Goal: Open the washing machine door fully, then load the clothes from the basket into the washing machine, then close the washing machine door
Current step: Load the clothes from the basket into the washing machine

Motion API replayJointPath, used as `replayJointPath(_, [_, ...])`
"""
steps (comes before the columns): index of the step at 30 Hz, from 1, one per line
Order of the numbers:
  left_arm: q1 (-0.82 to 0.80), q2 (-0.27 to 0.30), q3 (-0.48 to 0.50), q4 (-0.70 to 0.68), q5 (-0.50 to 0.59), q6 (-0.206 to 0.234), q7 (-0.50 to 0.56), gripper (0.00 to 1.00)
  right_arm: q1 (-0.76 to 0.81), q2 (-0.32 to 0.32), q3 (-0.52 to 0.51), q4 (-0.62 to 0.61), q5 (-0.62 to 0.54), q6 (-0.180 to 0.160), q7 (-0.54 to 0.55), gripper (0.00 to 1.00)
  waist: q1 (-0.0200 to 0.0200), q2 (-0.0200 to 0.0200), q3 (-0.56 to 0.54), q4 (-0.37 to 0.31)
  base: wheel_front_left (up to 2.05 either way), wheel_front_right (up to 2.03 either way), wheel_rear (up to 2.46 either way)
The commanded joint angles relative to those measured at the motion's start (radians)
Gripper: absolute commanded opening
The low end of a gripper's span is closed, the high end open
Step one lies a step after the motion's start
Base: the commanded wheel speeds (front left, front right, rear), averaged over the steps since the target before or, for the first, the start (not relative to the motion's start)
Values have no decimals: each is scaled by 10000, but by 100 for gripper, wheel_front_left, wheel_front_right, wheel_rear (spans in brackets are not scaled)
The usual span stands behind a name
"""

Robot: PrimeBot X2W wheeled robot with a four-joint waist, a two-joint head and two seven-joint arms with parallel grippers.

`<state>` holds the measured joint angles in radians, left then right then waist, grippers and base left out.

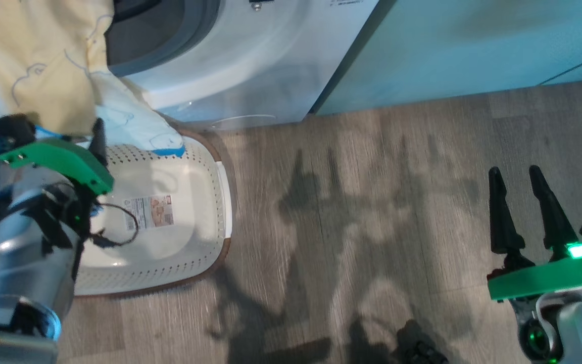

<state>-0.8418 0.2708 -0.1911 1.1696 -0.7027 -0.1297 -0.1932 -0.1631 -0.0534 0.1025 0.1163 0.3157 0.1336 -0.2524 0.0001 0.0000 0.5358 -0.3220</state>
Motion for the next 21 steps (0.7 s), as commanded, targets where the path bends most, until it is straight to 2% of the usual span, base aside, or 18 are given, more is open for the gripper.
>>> replayJointPath(1, [-205, 530, 304, -30, -5, 21, -130, 100, -154, -35, 207, -296, 29, -29, -94, 100, -1, 0, 102, -22, 0, 0, 0])
replayJointPath(6, [-800, 638, 547, 508, -154, 376, -372, 100, -318, -13, 283, -319, 45, -29, -94, 100, -1, 0, 352, -34, 0, 0, 0])
replayJointPath(12, [-1278, 857, -102, 426, 493, 157, -602, 100, -499, 8, 350, -329, 38, -29, -94, 100, -1, 0, 651, -34, 0, 0, 0])
replayJointPath(13, [-1307, 883, -212, 340, 595, 117, -627, 85, -511, 10, 353, -329, 35, -29, -94, 100, -1, 0, 677, -32, 0, 0, 0])
replayJointPath(14, [-1317, 950, -451, 168, 826, 62, -660, 31, -536, 14, 359, -322, 35, -29, -94, 100, -1, 0, 707, -35, 0, 0, 0])
replayJointPath(15, [-1306, 967, -518, 105, 876, 42, -668, 0, -546, 16, 361, -310, 36, -29, -94, 100, -1, 0, 709, -36, 0, 0, 0])
replayJointPath(21, [-905, 1088, -708, -967, 1176, -3, -682, 0, -522, 24, 316, -230, 22, -29, -94, 100, -1, 0, 531, -24, 0, 0, 0])
